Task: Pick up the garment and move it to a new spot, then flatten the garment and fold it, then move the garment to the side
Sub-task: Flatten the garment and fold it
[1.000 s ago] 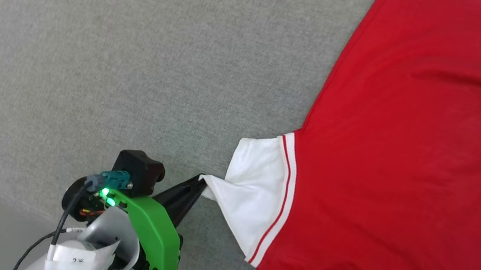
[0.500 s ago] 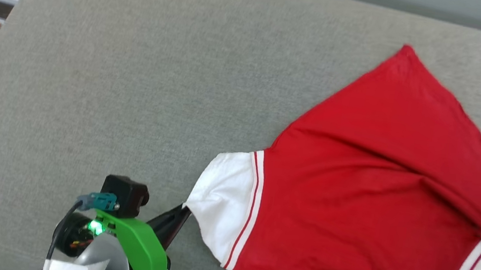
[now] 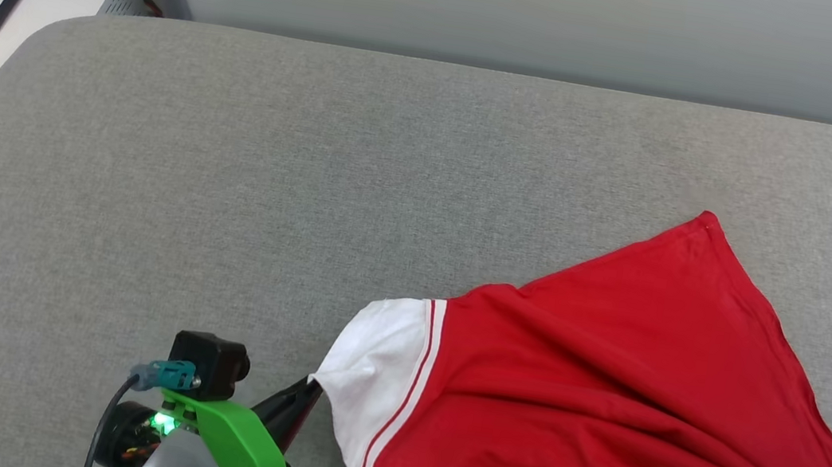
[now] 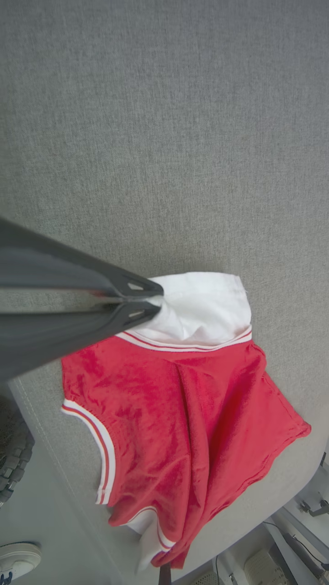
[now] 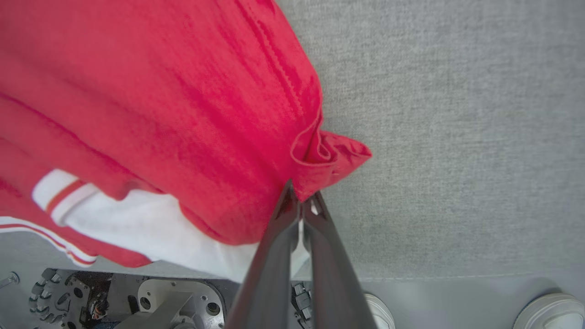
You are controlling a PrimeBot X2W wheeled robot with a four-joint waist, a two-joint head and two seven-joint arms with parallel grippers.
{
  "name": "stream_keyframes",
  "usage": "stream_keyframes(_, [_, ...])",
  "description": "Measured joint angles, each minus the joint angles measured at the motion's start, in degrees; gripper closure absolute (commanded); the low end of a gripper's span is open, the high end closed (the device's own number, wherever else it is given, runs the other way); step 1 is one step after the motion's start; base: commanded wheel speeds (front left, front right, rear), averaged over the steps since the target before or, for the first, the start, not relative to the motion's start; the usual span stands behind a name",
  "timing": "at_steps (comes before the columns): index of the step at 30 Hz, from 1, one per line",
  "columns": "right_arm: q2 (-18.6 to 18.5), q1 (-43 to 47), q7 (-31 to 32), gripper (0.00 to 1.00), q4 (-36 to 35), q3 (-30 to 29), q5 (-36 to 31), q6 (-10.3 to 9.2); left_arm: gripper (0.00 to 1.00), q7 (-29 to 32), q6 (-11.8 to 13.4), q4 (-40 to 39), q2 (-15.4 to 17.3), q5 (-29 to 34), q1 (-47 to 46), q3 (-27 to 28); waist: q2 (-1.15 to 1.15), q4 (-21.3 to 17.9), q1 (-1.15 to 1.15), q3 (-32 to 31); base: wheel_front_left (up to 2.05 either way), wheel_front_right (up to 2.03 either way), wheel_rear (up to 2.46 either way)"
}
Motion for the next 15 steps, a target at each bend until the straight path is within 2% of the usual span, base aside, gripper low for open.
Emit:
stream_keyframes(8, [2.43, 1.81, -1.4, 1.0, 0.16, -0.31, -0.6, 0.0, 1.0, -1.13, -0.44, 1.09, -1.12, 0.0, -0.38, -0.08, 0.0, -0.56, 0.0, 0.32, 0.0, 0.0, 0.0])
stream_keyframes(9, [2.54, 1.81, -1.71, 0.14, 0.29, -0.13, -0.66, 0.0, 1.0, -1.3, -0.46, 1.23, -1.15, 0.0, -0.39, -0.13, 0.0, -0.56, 0.0, 0.32, 0.0, 0.0, 0.0])
stream_keyframes(10, [2.6, 1.8, -1.99, 0.0, 0.37, -0.04, -0.7, 0.0, 1.0, -1.31, -0.48, 1.31, -1.16, 0.0, -0.4, -0.14, 0.0, -0.58, 0.0, 0.3, 0.0, 0.0, 0.0])
stream_keyframes(15, [2.05, 1.12, -2.42, 0.0, 0.11, 0.58, -0.49, 0.0, 1.0, -1.3, -0.51, 1.35, -1.08, 0.0, -0.44, -0.13, 0.0, -0.81, 0.0, -0.05, 0.0, 0.0, 0.0])
